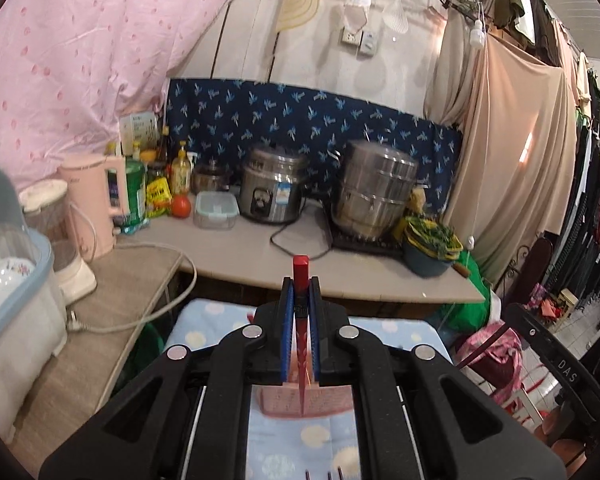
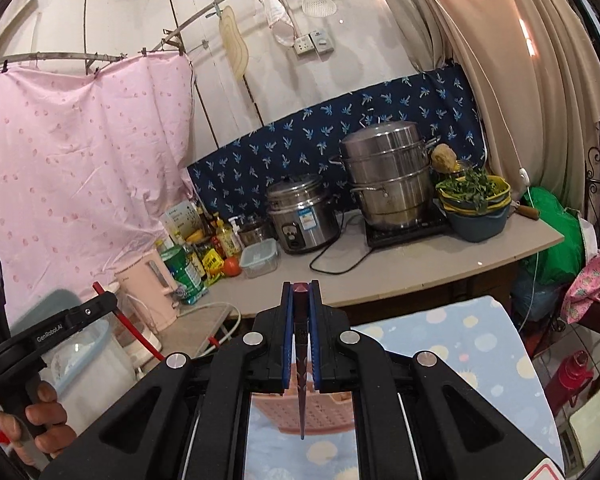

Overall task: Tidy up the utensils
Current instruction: 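Lift both chopsticks with both tools and drop them into the pink caddy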

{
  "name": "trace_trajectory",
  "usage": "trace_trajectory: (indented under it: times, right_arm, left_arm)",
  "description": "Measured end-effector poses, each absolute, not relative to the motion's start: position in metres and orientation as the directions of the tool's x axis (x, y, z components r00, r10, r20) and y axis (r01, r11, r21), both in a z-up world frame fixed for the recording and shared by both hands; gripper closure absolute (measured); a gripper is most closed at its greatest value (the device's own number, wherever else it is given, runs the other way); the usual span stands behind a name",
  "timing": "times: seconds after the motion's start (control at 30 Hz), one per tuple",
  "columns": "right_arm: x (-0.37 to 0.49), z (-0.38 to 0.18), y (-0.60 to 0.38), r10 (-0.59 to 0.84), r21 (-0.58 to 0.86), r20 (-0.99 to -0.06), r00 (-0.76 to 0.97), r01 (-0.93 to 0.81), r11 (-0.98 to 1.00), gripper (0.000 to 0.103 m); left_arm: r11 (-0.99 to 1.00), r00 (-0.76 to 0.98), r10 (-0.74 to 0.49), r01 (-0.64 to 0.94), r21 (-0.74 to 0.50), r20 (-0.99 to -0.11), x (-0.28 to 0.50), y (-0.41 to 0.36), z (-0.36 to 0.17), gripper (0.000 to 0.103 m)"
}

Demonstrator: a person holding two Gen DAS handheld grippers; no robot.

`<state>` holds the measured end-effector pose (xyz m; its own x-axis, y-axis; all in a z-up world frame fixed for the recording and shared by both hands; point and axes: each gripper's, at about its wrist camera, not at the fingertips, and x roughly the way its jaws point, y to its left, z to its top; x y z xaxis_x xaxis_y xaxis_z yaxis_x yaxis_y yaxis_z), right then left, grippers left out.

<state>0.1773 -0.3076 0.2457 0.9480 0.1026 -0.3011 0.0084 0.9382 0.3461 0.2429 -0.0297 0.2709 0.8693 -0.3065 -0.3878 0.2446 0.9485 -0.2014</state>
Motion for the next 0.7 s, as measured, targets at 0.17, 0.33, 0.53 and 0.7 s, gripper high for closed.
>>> trace_trajectory:
  times: [0.17, 0.33, 0.53, 0.7]
  right_arm:
    - [0.211, 0.263, -0.307, 0.091, 0.357, -0.261, 0.961, 0.009, 0.934, 0.096]
    - [0.246, 0.253, -0.306, 0.067, 0.347, -0.286, 0.956, 0.038, 0.937, 0.096]
    - [0.273, 0.217, -0.304, 0.05, 0.322, -0.369, 0.928, 0.078, 0.943, 0.096]
    - [0.284, 0.193, -0.302, 0.04, 0.307, -0.419, 0.907, 0.1, 0.946, 0.096]
  left_arm:
    - [0.952, 0.889, -0.295, 0.241, -0.188, -0.352, 0.269, -0.038, 0.28, 0.096]
    - [0.954, 0.882, -0.291, 0.237, -0.185, -0.372, 0.297, -0.045, 0.269, 0.096]
    - [0.955, 0.851, -0.289, 0.224, -0.196, -0.439, 0.323, -0.047, 0.238, 0.096]
    - [0.957, 0.826, -0.285, 0.217, -0.192, -0.487, 0.336, -0.049, 0.215, 0.096]
